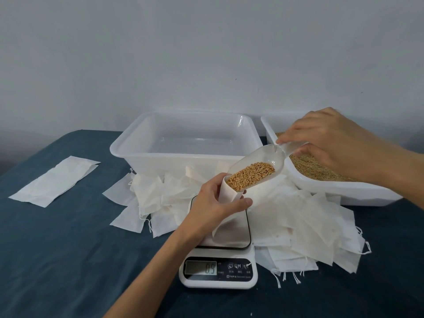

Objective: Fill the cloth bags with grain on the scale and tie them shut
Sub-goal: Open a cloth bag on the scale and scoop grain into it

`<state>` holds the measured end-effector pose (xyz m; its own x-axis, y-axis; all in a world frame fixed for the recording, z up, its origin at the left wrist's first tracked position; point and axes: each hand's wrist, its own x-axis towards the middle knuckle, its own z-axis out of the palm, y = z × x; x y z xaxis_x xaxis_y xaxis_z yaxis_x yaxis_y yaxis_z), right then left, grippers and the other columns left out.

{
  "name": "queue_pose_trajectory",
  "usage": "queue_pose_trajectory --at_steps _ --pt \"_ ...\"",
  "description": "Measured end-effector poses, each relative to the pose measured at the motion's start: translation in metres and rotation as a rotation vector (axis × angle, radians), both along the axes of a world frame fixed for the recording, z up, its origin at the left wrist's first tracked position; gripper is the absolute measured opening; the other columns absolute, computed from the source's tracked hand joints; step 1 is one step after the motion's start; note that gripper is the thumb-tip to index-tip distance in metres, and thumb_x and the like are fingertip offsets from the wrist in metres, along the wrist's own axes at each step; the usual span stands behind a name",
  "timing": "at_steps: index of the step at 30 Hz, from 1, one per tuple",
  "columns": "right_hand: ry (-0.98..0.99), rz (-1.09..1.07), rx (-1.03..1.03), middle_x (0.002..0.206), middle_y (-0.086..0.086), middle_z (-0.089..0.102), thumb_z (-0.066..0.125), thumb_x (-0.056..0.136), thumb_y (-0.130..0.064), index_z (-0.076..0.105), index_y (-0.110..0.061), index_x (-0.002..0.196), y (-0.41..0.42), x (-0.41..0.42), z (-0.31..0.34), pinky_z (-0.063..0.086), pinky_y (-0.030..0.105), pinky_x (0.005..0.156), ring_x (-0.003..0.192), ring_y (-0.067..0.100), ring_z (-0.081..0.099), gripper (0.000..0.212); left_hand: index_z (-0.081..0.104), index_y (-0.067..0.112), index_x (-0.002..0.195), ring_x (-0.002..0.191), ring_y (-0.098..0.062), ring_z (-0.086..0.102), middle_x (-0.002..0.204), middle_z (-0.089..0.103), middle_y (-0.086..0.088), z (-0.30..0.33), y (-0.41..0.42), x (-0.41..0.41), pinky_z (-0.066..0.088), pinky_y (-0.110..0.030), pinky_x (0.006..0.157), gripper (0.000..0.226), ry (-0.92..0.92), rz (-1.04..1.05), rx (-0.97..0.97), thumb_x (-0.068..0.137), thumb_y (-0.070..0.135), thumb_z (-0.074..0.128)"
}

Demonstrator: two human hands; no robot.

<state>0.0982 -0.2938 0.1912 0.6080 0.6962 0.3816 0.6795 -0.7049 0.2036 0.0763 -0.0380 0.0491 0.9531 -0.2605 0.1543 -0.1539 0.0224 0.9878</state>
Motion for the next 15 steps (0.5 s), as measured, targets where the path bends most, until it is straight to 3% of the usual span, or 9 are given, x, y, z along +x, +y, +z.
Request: queue_pose_trajectory --at_steps 15 --pt "-0.098 0.039 -0.024 0.094 0.005 0.072 0.083 0.074 0.004 0.077 -0.011 0.106 -0.0034 0.0045 -0.0053 0.048 0.052 0.081 0.087 0.036 0.067 0.036 0.07 0.016 0.115 0.088 -0.011 0.067 0.099 0.074 0.001 0.0035 0.0028 -0.0007 0.052 -0.024 0.077 0.042 0.045 -0.018 -0.022 0.077 0.023 0.086"
